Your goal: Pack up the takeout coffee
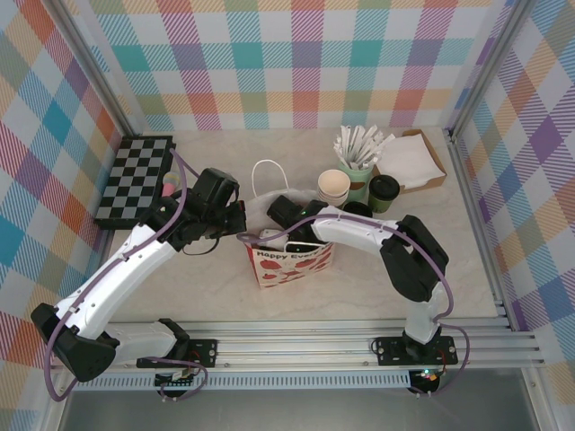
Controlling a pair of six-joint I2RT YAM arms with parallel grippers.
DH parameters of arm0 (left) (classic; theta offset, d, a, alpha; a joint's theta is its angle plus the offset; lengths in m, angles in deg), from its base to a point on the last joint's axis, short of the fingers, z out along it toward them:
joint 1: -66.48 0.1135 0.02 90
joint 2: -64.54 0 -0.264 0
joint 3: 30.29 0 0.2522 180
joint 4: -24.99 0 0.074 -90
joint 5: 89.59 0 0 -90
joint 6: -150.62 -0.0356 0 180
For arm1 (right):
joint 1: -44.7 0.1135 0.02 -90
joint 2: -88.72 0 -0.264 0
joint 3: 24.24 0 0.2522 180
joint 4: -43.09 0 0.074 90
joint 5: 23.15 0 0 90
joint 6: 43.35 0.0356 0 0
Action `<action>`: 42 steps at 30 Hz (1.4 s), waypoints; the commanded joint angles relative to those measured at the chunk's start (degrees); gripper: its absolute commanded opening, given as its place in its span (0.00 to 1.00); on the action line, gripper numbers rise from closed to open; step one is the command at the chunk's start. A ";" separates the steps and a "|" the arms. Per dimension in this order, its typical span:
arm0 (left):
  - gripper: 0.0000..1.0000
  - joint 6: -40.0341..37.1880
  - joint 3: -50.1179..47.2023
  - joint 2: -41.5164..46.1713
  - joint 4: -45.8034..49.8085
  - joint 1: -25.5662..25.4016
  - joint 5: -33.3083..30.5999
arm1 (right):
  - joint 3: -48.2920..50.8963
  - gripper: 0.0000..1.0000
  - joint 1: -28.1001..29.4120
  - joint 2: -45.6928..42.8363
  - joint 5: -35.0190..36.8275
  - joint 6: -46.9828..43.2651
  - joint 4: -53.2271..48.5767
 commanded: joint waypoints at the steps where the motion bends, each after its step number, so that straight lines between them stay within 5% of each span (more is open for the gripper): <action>1: 0.00 -0.46 0.11 -0.41 -0.01 0.23 0.72 | -1.56 0.00 0.17 2.66 1.66 -0.54 -1.68; 10: 0.00 -0.59 -0.31 -0.65 -0.19 0.23 1.16 | -2.79 0.00 0.17 6.30 6.29 -0.81 -2.42; 20: 0.00 -0.35 0.06 0.26 1.28 0.26 1.79 | -1.43 0.00 0.36 -1.76 9.50 2.15 4.62; 31: 0.00 0.20 0.55 -0.28 1.04 0.30 2.14 | -3.04 0.00 0.48 -1.46 -6.15 -3.38 -5.40; 42: 0.00 -0.54 0.72 -1.60 0.22 0.23 2.60 | -2.62 0.00 0.72 2.41 10.32 -0.56 2.15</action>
